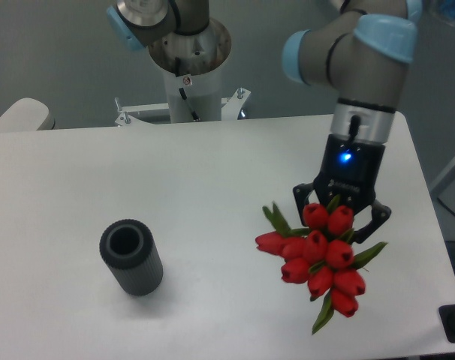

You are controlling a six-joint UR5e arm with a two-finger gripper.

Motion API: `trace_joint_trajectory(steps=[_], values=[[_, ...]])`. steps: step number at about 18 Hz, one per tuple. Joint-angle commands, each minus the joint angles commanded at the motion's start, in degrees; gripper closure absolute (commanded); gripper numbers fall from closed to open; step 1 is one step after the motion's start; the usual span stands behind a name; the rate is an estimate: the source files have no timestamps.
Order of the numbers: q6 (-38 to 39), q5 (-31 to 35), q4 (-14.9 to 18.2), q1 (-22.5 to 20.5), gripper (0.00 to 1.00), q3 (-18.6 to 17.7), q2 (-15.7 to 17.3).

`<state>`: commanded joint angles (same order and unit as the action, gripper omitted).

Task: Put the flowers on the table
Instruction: 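Swing the held tulips toward the black vase and lower them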

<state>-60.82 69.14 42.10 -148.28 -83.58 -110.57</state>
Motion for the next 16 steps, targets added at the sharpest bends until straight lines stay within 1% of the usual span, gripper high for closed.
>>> trace_joint_trajectory(steps=[2,3,6,9,11,13,15,16], values=[[-0.18,5.37,0.0,2.11,0.67,-0.17,-0.26],[-0.18,7.13,0.0,2.47,0.67,-0.52,-0.26],[-0.18,9.6,0.09,2.91,0.68,-1.4,-0.18],[-1.4,13.2,0.0,3.17,0.68,-3.42,0.09],[-3.68,16.98,0.0,3.96,0.68,-4.92,0.17],[-4.57,21.19,0.0,5.1,0.68,-7.28,0.7],[-5.45,25.15,0.26,5.46,0.68,-8.96,0.97],[-5.37,26.99,0.44,6.42,0.68,-9.49,0.79]])
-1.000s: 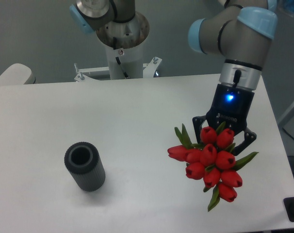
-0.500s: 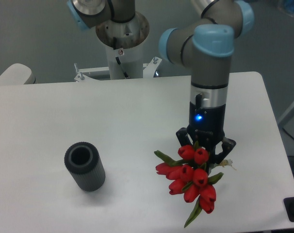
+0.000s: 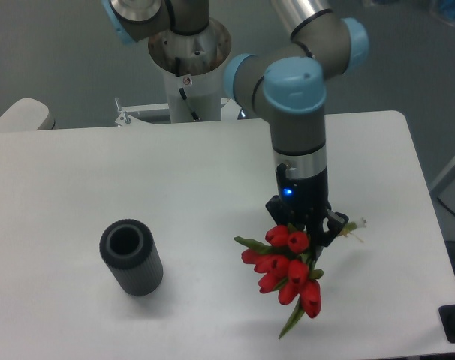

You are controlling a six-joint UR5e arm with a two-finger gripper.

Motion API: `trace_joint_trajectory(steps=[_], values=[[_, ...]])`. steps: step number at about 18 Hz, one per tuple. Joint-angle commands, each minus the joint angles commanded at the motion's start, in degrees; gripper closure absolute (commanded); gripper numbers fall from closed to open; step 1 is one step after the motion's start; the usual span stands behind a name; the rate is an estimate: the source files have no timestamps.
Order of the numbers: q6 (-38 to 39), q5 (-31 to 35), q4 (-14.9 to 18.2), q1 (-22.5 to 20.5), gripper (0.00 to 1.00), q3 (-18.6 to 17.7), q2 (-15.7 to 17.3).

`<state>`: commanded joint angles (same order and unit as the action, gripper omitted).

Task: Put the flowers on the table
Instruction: 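Swing the held tulips toward the black vase and lower them, then lay the tulip bouquet flat on the table beside the vase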

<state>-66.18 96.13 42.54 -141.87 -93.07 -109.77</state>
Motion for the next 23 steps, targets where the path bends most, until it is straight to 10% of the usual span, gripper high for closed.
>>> trace_joint_trajectory(steps=[6,23], values=[[-2.1,16.17,0.0,4.84,0.68,-2.99,-2.63],[-2.02,15.66,0.35,7.92,0.67,-5.72,-9.57]])
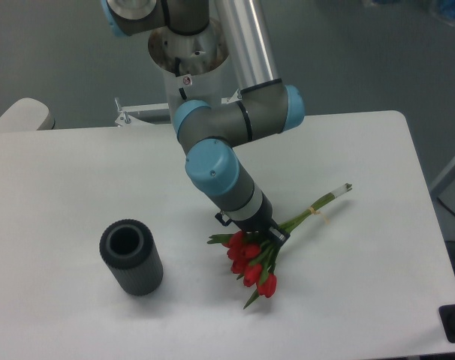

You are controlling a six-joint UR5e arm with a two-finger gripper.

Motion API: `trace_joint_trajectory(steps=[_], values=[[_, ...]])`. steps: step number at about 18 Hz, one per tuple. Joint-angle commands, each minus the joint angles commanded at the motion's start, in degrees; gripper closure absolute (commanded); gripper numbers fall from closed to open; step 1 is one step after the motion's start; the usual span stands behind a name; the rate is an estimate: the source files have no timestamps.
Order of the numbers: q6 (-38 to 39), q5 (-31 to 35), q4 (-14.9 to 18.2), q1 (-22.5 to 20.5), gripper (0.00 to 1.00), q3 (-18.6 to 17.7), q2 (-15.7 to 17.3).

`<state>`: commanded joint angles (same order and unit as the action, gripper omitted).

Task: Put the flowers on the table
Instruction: 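Lay the tulip bouquet flat on the table beside the vase, then open the gripper to release the tulip stems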

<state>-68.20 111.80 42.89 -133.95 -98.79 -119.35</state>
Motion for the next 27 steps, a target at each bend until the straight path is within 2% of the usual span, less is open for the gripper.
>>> trace_joint_trajectory(steps=[8,9,12,16,19,23,27], values=[[-0.09,0.0,0.0,0.35,0.65,0.09,-1.24],[-0.09,0.0,0.0,0.35,0.54,0.26,-1.15],[-0.53,0.0,-0.18,0.27,0.02,0.96,-0.63],[-1.92,-0.88,-0.09,0.0,0.0,2.19,1.13],[-2.81,-5.69,0.35,-0.35,0.0,5.17,2.89],[-2.81,-12.9,7.45,-2.72,0.0,10.71,4.91],[-2.81,-21.6,17.82,-5.7,0.0,18.26,5.53]])
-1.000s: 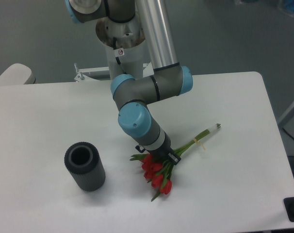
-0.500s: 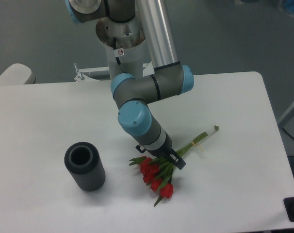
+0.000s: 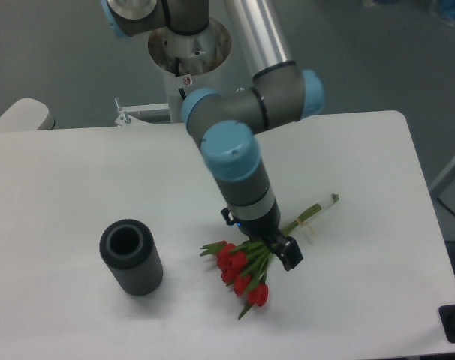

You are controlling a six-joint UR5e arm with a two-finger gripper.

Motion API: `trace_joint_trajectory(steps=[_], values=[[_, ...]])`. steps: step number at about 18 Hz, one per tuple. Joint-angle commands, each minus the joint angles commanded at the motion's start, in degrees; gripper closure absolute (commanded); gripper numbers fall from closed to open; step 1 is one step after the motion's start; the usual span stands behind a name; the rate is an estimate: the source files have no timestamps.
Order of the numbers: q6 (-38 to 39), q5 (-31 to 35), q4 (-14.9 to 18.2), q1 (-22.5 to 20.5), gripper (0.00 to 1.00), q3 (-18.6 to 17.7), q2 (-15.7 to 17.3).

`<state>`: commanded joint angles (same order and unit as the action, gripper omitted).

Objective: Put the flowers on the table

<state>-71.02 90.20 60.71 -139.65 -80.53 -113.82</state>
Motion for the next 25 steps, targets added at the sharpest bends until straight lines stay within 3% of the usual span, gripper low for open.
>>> trace_joint_trajectory(steps=[4,6,10,15,19,25], values=[[-0.7,-7.83,6.69,-3.95,0.0,5.81,0.0],[-4.9,-8.46,8.72,-5.28,0.0,7.13,0.09],[-12.03,-8.46,16.01,-7.91,0.0,11.96,-0.17],[-18.8,-10.12,16.64,-10.99,0.0,12.85,0.0],[-19.6,-12.33,19.18,-11.96,0.0,14.43,-0.18],[-20.39,-12.33,19.19,-12.05,0.0,14.44,-0.09]])
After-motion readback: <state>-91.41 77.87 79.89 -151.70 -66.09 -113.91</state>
